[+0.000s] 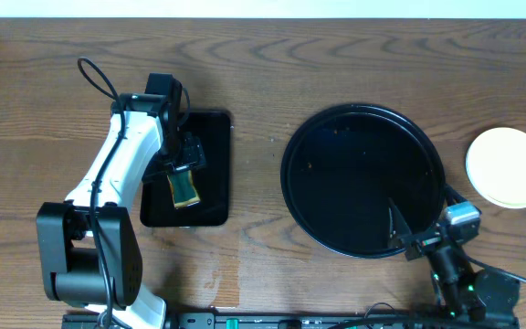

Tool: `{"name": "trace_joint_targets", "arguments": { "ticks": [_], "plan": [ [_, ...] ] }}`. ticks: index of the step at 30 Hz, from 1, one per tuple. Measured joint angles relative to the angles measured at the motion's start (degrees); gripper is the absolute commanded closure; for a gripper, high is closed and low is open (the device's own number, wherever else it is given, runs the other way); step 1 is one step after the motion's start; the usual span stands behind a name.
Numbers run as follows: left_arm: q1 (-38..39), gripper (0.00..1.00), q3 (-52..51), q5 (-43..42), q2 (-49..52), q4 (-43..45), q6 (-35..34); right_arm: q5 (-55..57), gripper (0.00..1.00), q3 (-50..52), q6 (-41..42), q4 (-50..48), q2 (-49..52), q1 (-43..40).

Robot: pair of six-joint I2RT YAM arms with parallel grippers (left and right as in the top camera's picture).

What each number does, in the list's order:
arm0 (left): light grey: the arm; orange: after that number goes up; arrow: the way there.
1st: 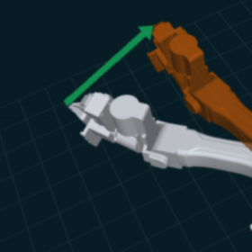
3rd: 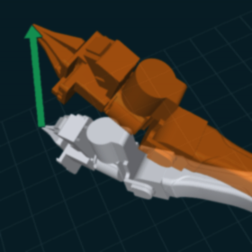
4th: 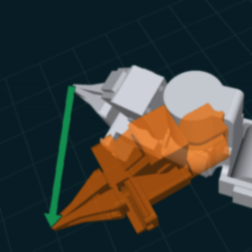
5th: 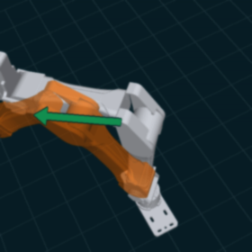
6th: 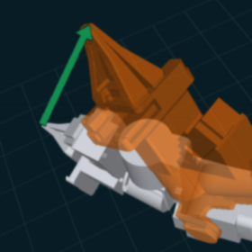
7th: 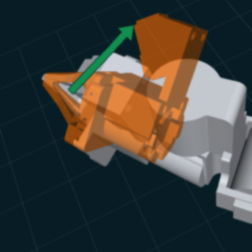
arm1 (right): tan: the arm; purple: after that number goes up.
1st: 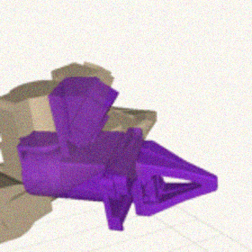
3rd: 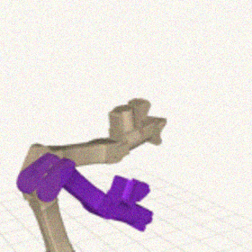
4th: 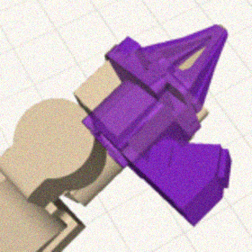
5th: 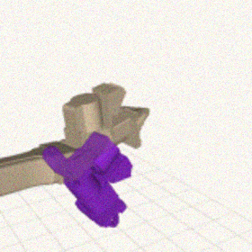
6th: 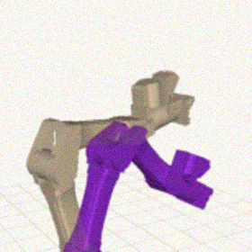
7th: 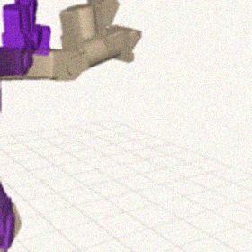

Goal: Clean dirty plates on tray and stack at the side

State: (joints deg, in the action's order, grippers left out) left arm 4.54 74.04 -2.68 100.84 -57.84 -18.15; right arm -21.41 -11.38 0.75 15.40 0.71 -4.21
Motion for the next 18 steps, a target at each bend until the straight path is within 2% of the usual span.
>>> {"name": "trace_joint_targets", "arguments": {
  "ticks": [6,11,18],
  "plan": [
    [0.00,0.17,0.00,0.00,0.00,0.02,0.00,1.84,0.01,9.16,-0.33,-13.38,-0.04,4.90],
    [0.00,0.17,0.00,0.02,0.00,0.02,0.00,4.00,0.01,10.97,-1.33,-13.05,-0.04,9.88],
    [0.00,0.17,0.00,0.00,0.00,0.00,-0.02,5.40,0.01,10.97,-1.64,-12.87,-0.04,10.45]
  ]
}}
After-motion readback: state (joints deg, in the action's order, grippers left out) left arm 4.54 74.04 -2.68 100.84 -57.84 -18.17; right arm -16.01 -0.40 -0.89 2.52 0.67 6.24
